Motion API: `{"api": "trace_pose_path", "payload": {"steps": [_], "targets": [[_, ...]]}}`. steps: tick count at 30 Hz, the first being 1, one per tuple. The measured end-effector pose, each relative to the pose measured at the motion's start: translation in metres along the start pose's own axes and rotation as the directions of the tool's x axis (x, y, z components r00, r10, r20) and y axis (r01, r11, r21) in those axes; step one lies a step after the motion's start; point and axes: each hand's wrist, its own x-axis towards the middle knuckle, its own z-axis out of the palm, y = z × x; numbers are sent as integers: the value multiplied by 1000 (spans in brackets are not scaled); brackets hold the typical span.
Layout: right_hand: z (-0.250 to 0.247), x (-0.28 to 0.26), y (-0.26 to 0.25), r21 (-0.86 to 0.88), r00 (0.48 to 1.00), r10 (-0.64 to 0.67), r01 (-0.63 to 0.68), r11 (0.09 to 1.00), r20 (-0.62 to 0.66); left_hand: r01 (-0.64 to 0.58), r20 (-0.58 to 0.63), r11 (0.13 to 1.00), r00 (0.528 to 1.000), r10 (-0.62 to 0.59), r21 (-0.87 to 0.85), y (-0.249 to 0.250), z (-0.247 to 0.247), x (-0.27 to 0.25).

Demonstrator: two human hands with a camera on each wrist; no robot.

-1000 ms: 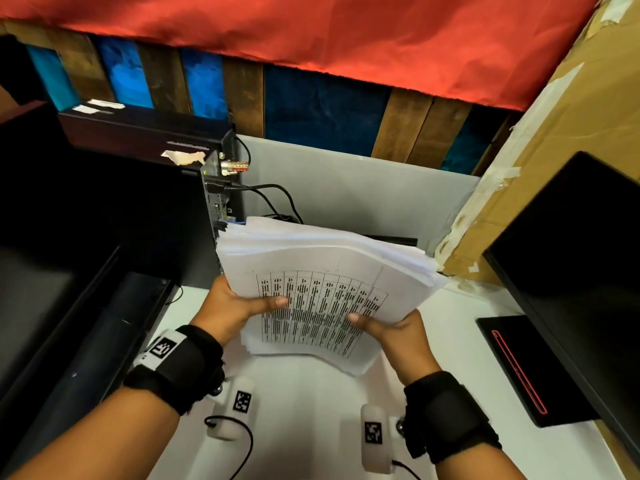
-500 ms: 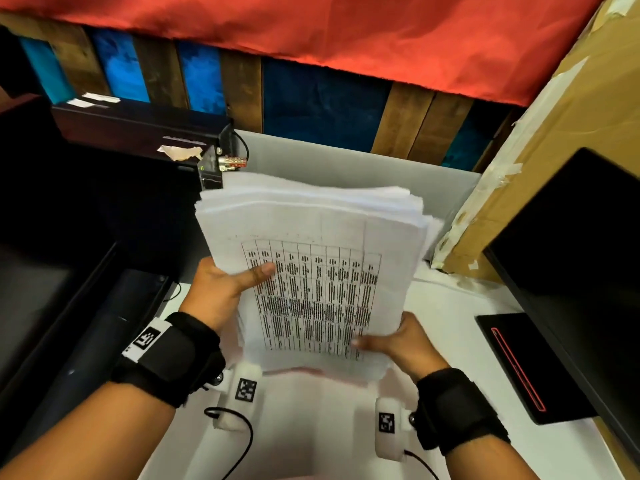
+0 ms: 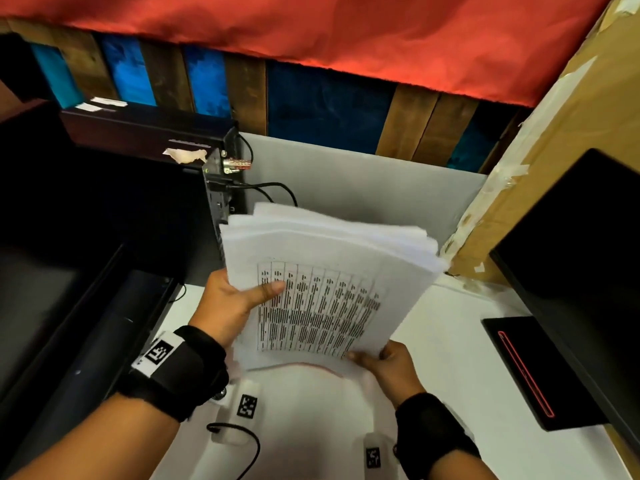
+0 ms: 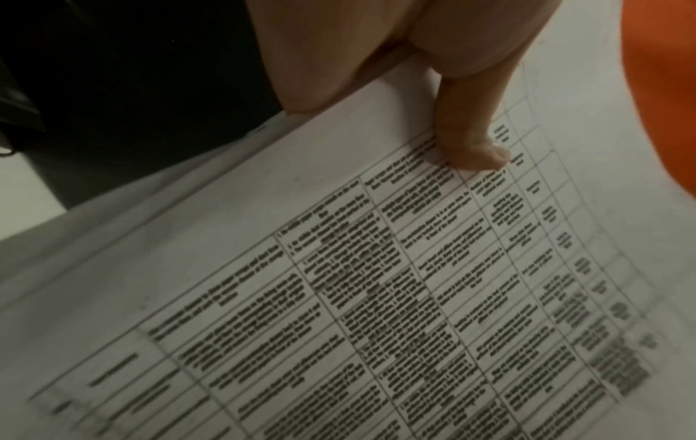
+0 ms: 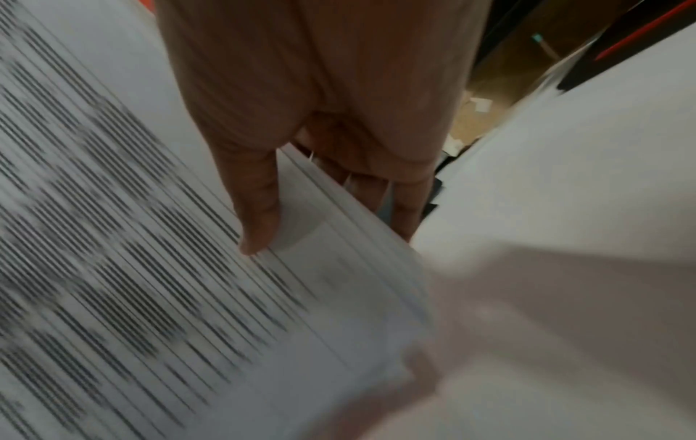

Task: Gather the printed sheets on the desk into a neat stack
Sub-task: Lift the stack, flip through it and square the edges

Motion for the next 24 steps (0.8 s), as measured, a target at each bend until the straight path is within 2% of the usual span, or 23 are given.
{"api": "trace_pose_path", "payload": {"steps": [3,5,8,10,12,13,14,16,18,21,24], "targets": [[8,-10,-31,106,991,-130,132,986,-29,42,41,995,998,-45,85,-7,2,-7],[12,-17,-50,168,978,-201,207,964,-53,20,48,997,999,-24,79,-6,3,-9],[16,-24,-76,163,919,-358,383,909,-165,-52,-1,998,999,52,20,1,0,-4],[20,-31,-91,96,826,-513,545,833,-235,-135,-76,991,988,134,-8,11,2,0],[25,-38,-102,-151,672,-701,688,710,-239,-212,-140,977,967,214,32,25,8,1],[27,-39,-104,-271,602,-770,721,638,-211,-246,-160,966,953,256,78,32,12,1],[29,-40,-104,-349,571,-800,723,596,-184,-272,-175,954,941,291,123,37,16,1],[33,-41,-104,-379,598,-783,694,612,-172,-275,-223,950,926,304,150,44,24,3],[36,-41,-100,-359,626,-754,669,650,-199,-231,-262,962,929,263,146,47,29,5],[38,-45,-101,-366,615,-758,668,648,-220,-248,-235,950,928,289,187,47,32,4],[37,-47,-103,-460,599,-776,642,613,-199,-307,-165,918,921,353,252,49,31,3]]}}
